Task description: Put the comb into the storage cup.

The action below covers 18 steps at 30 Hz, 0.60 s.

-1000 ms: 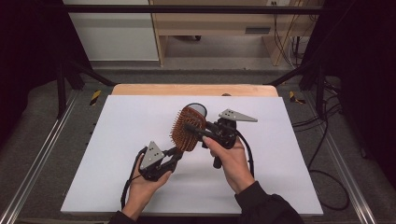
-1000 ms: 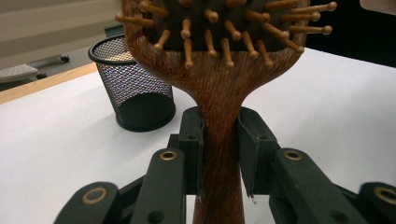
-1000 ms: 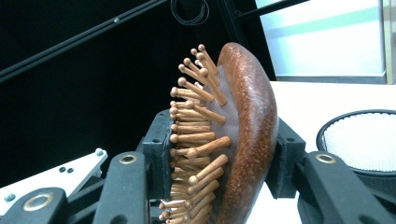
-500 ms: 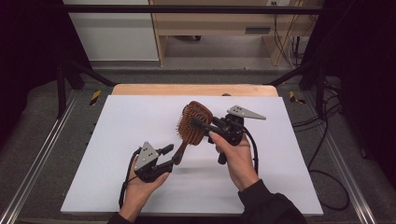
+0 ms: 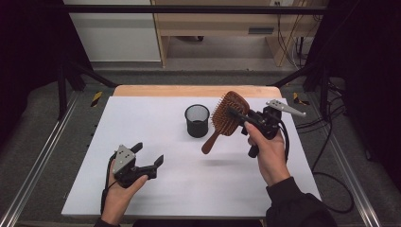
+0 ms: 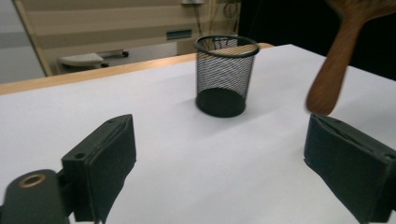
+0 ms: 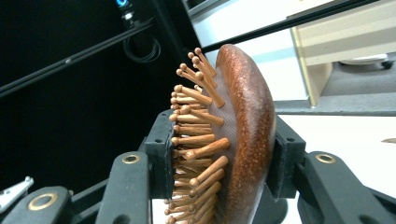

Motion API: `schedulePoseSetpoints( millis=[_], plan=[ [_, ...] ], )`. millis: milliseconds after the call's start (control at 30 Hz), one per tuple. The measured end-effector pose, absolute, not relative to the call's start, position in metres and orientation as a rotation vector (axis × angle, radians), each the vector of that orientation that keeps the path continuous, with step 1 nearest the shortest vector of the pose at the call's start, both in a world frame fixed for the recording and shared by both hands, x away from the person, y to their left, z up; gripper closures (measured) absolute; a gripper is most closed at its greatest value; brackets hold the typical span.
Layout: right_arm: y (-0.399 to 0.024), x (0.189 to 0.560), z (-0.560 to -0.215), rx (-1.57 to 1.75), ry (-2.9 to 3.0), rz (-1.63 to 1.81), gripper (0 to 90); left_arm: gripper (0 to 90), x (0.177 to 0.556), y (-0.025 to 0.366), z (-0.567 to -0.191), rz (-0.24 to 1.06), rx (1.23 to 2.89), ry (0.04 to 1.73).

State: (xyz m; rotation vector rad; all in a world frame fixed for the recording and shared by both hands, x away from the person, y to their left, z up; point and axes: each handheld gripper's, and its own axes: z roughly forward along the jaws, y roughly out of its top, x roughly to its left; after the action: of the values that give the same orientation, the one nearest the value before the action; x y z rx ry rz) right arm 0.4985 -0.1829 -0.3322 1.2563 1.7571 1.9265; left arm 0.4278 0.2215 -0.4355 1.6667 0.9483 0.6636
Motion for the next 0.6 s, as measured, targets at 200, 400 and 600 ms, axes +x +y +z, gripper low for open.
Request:
schedulePoseSetpoints(
  millis=[200,400,600],
  plan=[
    [-0.194,0.505,-0.328,1.293,1.723,1.903,53.0,7.0,0.431,0.227,-0.437,0.673,1.647,0.963],
    [-0.2,0.513,-0.321,1.304,1.695,1.889,53.0,6.0,0.432,0.227,-0.438,0.669,1.643,0.951],
    [-0.202,0.52,-0.312,1.312,1.677,1.862,52.9,5.4,0.433,0.227,-0.44,0.656,1.654,0.954]
  ],
)
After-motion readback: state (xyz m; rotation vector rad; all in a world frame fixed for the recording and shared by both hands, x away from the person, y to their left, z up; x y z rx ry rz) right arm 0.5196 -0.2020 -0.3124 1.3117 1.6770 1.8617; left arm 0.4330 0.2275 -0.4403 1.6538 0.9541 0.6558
